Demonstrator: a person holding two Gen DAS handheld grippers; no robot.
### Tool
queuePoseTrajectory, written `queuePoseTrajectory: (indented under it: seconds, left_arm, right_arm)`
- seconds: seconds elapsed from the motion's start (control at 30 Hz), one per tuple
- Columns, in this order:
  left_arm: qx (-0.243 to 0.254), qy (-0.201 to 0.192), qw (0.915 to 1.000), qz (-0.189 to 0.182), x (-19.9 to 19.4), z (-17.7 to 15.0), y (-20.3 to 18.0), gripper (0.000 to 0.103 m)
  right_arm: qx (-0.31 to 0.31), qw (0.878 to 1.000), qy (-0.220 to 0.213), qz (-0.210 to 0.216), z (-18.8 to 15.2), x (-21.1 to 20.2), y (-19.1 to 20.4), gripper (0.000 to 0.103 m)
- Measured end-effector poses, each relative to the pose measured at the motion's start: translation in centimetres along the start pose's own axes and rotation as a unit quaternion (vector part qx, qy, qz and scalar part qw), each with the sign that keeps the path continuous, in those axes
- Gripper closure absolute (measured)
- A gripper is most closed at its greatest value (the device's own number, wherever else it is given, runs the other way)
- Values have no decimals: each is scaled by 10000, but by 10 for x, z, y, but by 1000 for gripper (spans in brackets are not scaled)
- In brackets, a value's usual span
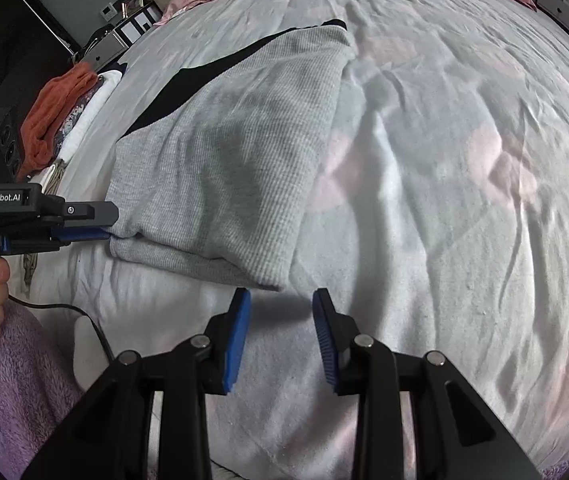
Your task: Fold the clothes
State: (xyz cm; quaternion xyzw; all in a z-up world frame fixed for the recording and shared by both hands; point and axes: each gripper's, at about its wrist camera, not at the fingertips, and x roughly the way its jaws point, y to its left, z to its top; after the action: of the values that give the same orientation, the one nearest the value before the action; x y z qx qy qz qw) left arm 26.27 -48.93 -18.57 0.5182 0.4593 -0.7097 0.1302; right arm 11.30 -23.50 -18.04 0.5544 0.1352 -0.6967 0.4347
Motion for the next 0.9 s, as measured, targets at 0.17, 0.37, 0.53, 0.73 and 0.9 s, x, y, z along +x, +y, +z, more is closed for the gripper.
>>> queuePoseTrajectory:
  seconds: [0.17, 0.37, 0.53, 0.73, 0.9]
  left_arm:
    - [22, -64, 9995, -314, -3, 1, -2, 75]
    - [25, -77, 9995, -310, 1, 2, -5, 75]
    - [-131, 76, 9999, -18, 12, 5, 2, 75]
    - [-204, 3, 9998, -82, 18, 9, 0, 75]
    - [-170, 117, 9998, -31, 19, 12, 2, 81]
  right_arm:
    - [-8, 10000, -11, 4, 0, -1, 0, 71]
    - [28, 10000, 3, -4, 0, 2, 2, 71]
    - [35, 10000, -4, -2, 1, 2, 3, 71]
    - [-53, 9999, -86, 14, 0, -1, 6, 71]
    - [-99, 9999, -50, -21, 3, 4, 9, 71]
